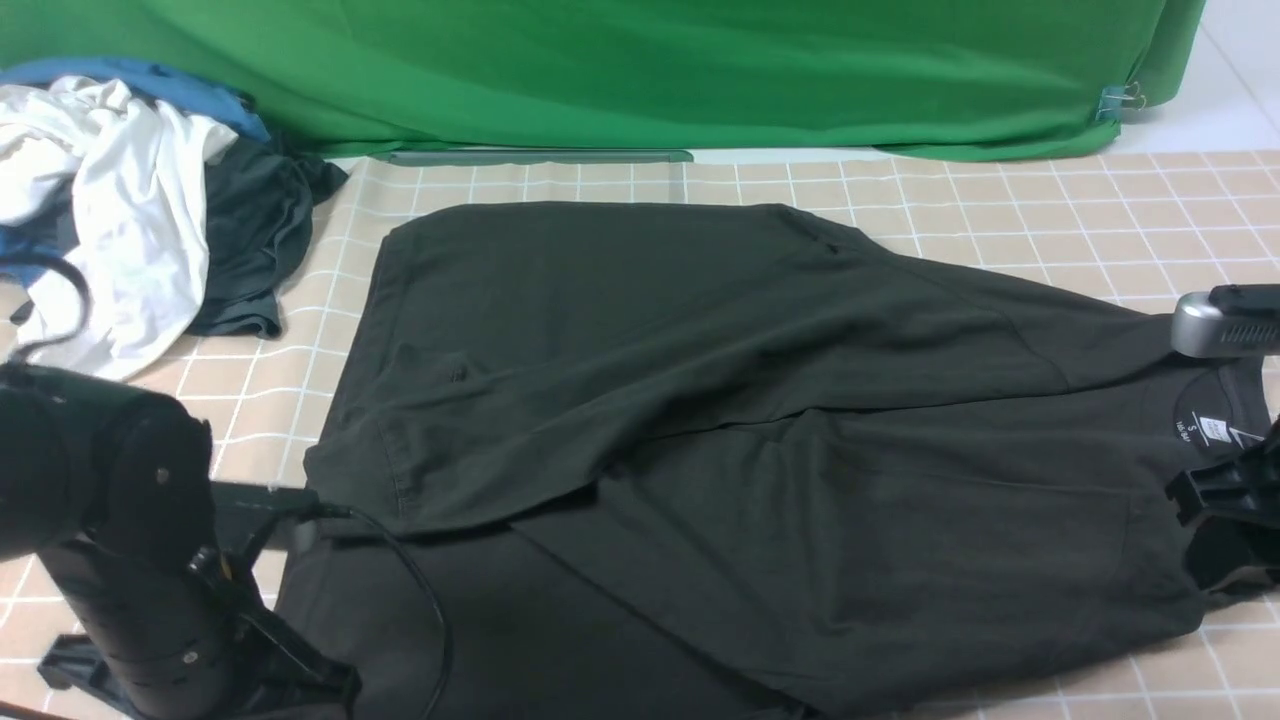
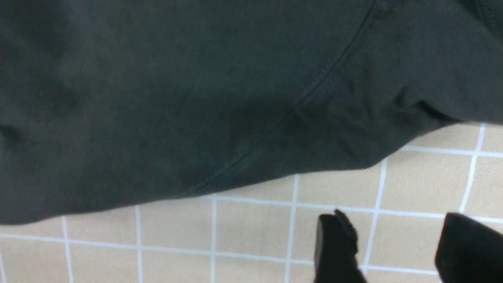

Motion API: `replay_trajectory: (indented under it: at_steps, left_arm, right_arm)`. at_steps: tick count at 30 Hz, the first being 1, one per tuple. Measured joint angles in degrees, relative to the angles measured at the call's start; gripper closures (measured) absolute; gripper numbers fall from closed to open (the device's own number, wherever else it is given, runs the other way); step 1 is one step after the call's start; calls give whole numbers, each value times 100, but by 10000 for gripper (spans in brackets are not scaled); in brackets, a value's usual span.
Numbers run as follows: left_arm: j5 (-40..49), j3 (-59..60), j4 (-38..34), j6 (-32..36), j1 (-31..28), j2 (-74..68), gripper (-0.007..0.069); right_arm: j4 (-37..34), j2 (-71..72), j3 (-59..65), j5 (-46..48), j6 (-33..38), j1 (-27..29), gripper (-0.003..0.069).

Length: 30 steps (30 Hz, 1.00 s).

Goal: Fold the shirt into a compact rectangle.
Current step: 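Grasp the near edge of the shirt at its hem and shoulder corners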

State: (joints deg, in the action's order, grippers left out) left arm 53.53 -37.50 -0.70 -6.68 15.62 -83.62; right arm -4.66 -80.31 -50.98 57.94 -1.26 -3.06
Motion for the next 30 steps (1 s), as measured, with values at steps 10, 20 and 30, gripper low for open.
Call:
replay_trajectory:
  at_steps: [10, 20, 30]
  left_arm:
    - [-14, -36, 20, 8, 0, 678, 605]
    - [-19, -36, 13, -30, 0, 715, 605]
    - [85, -147, 37, -41, 0, 743, 605]
  right_arm:
    - [4, -1030, 0, -238, -186, 0, 93]
    - [-58, -1691, 4, -637, -236, 0, 153]
    - [109, -1437, 4, -168, 304, 0, 590]
